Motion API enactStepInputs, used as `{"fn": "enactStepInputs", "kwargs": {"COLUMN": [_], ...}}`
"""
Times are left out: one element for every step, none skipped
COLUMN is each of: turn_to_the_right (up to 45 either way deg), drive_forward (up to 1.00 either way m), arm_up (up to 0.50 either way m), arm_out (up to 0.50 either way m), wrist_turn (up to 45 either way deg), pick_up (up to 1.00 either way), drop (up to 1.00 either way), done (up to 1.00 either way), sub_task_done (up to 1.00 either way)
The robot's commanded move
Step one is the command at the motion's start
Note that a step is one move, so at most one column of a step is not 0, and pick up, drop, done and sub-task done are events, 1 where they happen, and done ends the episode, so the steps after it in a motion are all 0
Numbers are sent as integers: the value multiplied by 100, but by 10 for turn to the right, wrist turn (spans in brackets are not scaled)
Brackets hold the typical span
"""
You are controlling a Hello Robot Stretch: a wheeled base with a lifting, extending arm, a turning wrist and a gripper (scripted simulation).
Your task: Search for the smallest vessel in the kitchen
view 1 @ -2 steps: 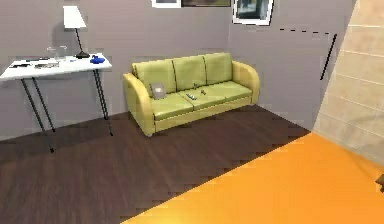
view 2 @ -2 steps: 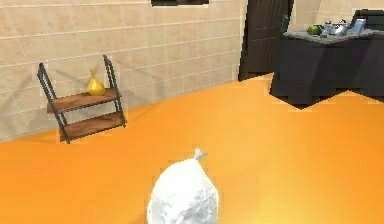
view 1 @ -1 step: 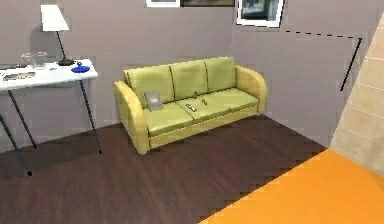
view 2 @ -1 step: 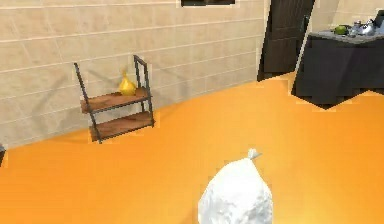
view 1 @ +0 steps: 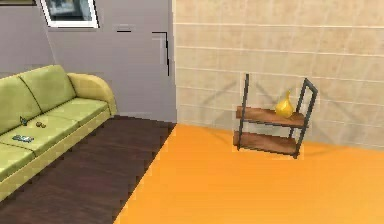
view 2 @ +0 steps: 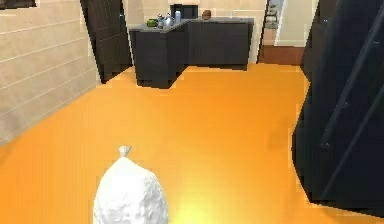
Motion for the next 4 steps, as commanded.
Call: {"fn": "enactStepInputs", "kwargs": {"turn_to_the_right": [120, 30, 0, 30], "drive_forward": [0, 0, 100, 0], "arm_up": [0, 0, 0, 0], "arm_out": [0, 0, 0, 0], "wrist_turn": [0, 0, 0, 0], "pick_up": [0, 0, 0, 0], "drop": [0, 0, 0, 0], "done": [0, 0, 0, 0], "sub_task_done": [0, 0, 0, 0]}}
